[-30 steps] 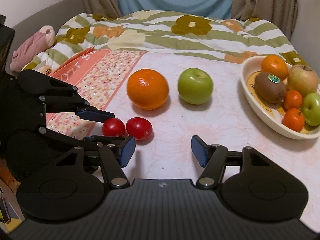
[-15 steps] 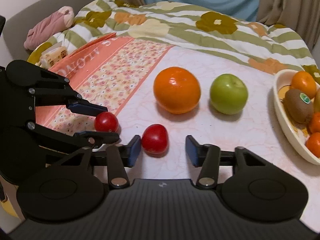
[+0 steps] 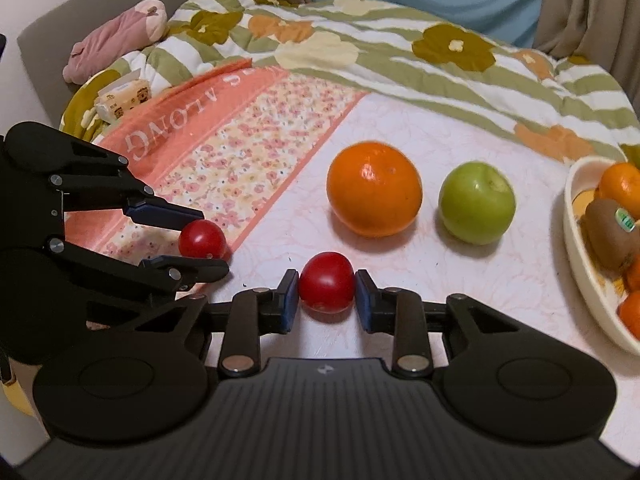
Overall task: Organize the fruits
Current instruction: 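Grasp one red tomato with the left tool while the right tool grasps the other, then carry both red tomatoes over the duck bowl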
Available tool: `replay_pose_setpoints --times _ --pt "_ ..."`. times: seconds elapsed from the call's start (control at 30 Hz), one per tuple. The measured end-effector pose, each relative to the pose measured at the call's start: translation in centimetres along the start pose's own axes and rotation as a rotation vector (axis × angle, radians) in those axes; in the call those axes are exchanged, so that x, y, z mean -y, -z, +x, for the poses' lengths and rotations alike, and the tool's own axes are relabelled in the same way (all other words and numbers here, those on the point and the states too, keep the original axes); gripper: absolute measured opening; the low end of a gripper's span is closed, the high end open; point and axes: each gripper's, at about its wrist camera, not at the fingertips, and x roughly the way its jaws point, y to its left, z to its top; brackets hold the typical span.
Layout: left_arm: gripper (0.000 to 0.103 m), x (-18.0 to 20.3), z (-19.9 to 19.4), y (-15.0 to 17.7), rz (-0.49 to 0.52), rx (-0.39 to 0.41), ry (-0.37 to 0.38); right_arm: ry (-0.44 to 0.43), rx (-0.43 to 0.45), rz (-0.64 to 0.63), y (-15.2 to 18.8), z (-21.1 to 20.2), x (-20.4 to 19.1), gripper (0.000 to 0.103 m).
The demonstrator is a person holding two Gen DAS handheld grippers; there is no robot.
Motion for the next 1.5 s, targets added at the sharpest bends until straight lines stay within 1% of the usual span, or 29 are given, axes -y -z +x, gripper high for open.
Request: replay_pose_setpoints --times 0.17,0.4,0.53,0.63,0.8,0.97,1.1,1.33,1.5 --pt "0.037 -0.1 -1.4 -0.8 -0.053 0.014 -0.019 0.012 0.033 -0.015 -0.4 -2.1 0.6 0.045" --pt "0.037 1.0 -4.4 -3.4 -0.113 0.065 -0.048 0.033 0.078 0.018 -1.0 -6.2 3.0 0.045" --pt "0.037 2.3 -6.0 -5.5 -0.136 0.095 -0.062 0.055 0.111 0.029 -1.0 -9.1 5.1 0.045" --pt "0.037 3.4 -7.0 -7.1 -0.168 0.116 -0.054 0.082 0.126 0.047 -0.6 -11.1 7.3 0.045" --pt "0.037 5.9 -7.5 -9.9 -0.176 0.145 -0.047 0.123 0.141 0.078 0.3 -13.7 11.3 0.045" --pt "0.037 8.8 -6.6 -12.8 -0.174 0.159 -0.016 0.146 0.158 0.096 1.2 -15.5 14.9 0.045" --pt "0.037 11.4 -5.0 -15.1 -0.166 0.158 0.012 0.161 0.156 0.108 2.2 -16.0 17.9 0.045" --pt "0.037 15.1 -0.7 -18.2 -0.172 0.117 0.035 0.157 0.126 0.089 4.0 -14.7 21.8 0.045" --pt "0.037 16.5 2.0 -19.3 -0.173 0.083 0.023 0.132 0.103 0.057 5.1 -13.3 23.6 0.045"
